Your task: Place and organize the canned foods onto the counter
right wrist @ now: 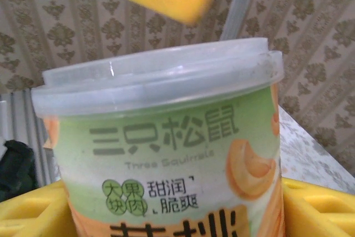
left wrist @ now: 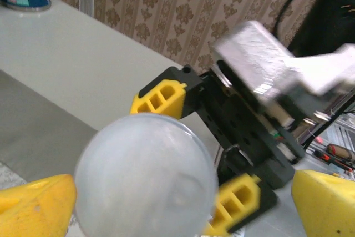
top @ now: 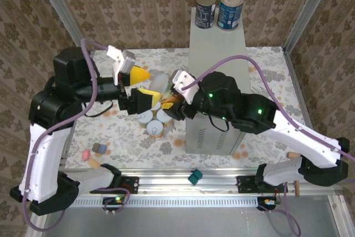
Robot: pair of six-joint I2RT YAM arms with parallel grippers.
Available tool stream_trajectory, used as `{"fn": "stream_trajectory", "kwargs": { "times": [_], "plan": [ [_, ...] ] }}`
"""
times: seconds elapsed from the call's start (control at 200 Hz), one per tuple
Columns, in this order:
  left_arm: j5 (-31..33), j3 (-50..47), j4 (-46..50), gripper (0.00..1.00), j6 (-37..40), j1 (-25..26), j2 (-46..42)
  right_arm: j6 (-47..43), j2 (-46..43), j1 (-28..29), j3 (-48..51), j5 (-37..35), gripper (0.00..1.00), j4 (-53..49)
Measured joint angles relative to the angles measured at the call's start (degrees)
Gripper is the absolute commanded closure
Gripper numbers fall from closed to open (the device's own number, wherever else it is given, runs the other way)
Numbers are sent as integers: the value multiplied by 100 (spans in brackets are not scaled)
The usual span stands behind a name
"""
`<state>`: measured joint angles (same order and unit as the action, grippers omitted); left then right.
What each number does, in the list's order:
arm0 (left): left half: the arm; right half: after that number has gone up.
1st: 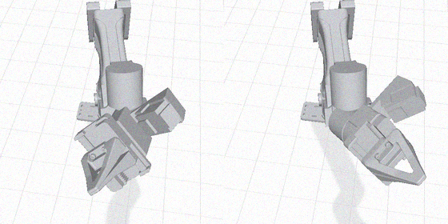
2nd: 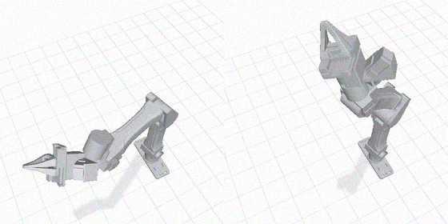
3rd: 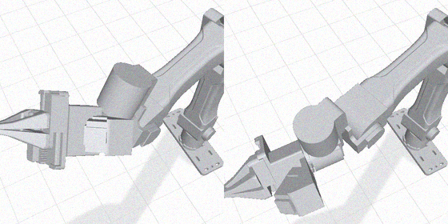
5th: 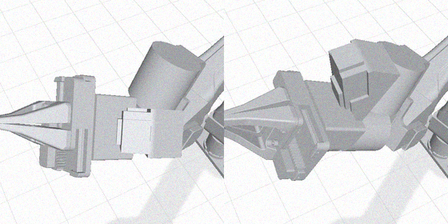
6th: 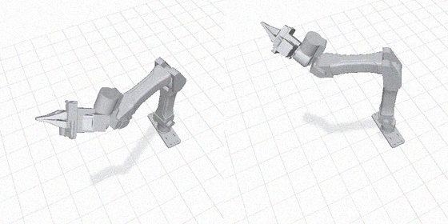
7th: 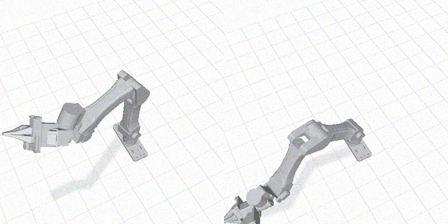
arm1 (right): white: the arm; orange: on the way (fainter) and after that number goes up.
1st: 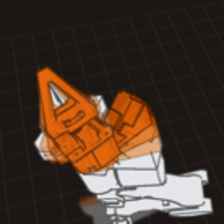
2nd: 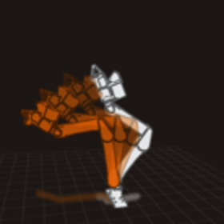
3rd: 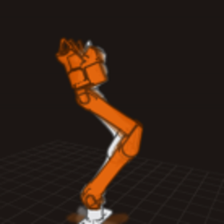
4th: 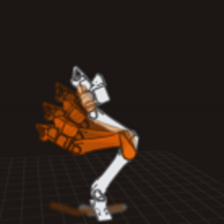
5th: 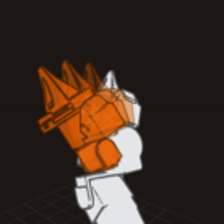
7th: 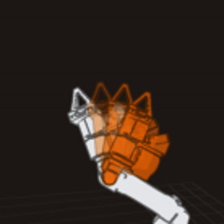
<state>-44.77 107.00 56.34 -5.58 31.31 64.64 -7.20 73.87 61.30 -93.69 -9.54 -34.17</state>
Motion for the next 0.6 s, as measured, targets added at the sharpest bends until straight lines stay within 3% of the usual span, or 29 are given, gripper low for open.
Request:
{"fn": "stream_trajectory", "kwargs": {
  "times": [0.265, 0.6],
  "plan": [
    [0, -461, -442, 0, -140, -219, -516, 319, -1064, -798, 1049, -264, 28, 323],
    [4, -1102, -874, 0, -433, -367, -590, 743, -2555, -1628, 2986, -494, 27, 1626]
  ]
}}
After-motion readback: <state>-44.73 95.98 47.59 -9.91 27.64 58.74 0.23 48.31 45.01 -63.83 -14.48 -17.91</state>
